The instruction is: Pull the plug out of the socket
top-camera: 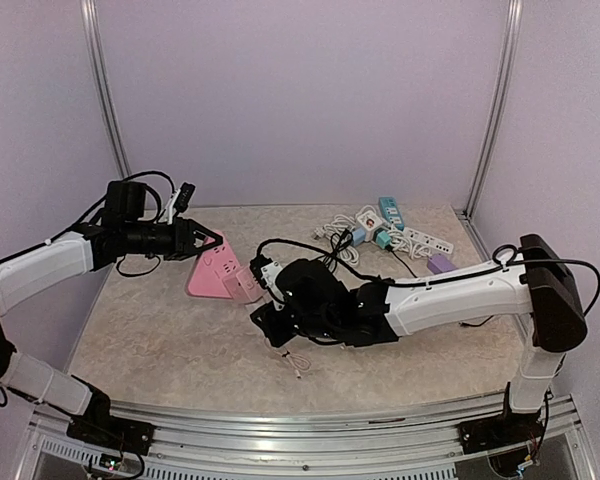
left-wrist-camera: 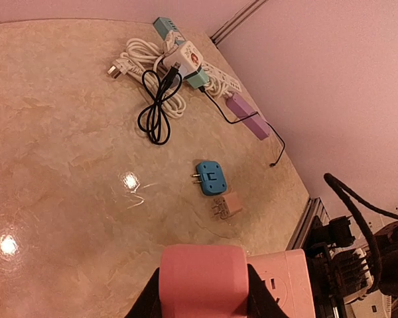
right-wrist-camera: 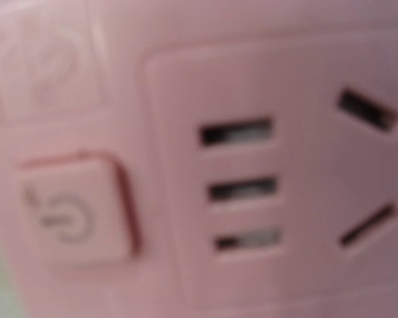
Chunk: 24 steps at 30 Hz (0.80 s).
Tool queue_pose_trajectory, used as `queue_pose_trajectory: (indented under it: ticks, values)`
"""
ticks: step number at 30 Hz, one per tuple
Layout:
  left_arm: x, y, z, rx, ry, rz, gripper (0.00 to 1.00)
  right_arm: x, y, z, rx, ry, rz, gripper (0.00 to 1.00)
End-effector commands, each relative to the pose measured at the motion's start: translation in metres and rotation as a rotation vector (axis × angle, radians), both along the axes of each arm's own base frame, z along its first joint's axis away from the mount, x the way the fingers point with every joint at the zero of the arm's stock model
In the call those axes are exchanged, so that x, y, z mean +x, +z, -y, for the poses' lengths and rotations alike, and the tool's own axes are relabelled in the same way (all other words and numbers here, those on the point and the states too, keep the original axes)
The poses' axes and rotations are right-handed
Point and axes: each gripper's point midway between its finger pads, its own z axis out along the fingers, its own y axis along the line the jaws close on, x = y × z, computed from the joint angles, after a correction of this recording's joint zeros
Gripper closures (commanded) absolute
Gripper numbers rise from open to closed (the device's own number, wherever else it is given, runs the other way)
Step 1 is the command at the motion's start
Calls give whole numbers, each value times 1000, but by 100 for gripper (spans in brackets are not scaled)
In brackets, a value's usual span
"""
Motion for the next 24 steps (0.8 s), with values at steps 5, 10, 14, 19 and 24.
queue_pose_trajectory:
  ticks: [5, 10, 14, 19, 24]
  values:
    - [10, -2, 4, -31, -17, 6, 100, 2, -32, 21, -178, -84, 24, 100]
    - [12, -5, 2, -22, -8, 3, 100, -4, -19, 17, -125, -43, 23, 75]
    - [12, -8, 3, -18, -8, -9, 100, -16, -3, 18, -42, 24, 32, 30]
    - [13, -6, 3, -19, -9, -1, 100, -21, 12, 37, -4, 25, 55, 1]
    - [11, -8, 6, -28, -23, -11, 100, -13, 28, 44, 24, 11, 64, 0]
